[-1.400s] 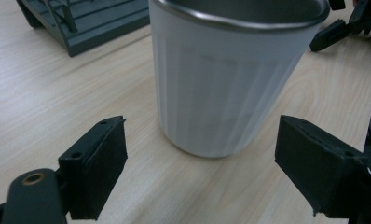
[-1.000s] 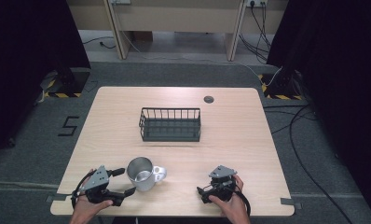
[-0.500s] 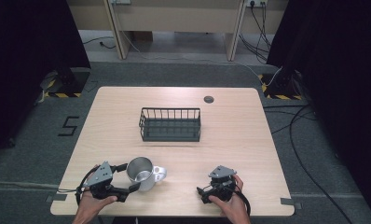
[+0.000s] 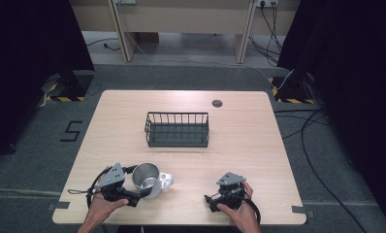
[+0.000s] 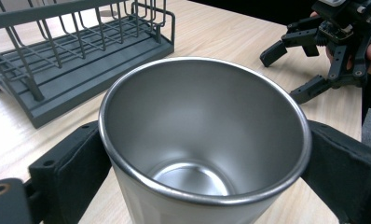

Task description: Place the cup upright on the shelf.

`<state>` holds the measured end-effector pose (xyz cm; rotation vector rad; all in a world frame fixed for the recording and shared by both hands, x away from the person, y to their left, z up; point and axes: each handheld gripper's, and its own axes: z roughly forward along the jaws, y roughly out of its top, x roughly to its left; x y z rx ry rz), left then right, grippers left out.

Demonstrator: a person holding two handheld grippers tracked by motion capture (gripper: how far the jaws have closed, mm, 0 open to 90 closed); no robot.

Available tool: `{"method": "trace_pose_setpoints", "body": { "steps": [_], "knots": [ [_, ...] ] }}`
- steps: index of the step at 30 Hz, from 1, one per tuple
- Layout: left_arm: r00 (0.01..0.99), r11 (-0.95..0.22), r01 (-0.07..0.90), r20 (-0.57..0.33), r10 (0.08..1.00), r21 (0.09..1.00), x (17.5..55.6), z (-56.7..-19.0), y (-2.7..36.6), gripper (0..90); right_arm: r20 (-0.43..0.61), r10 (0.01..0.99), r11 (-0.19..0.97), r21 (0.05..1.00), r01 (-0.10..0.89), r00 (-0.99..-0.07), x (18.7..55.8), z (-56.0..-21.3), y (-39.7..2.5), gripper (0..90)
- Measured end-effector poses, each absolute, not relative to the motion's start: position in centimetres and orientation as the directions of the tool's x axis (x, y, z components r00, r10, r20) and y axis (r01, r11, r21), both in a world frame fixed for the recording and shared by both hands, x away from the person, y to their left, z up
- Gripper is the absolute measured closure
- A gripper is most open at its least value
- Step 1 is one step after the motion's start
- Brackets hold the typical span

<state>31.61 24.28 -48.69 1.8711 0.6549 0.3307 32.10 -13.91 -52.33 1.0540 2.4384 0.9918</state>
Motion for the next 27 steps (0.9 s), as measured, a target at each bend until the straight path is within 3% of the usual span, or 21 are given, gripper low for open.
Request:
{"method": "trace_pose_setpoints", "body": {
  "steps": [27],
  "knots": [
    [0.811,-0.287,0.253,-0.04,0.584,0.924,33.1,-48.9,22.0,5.4,-0.007,0.721,0.499,0.7,0.511,-0.693,32.1,-52.3,-13.8,0.5]
  ]
}}
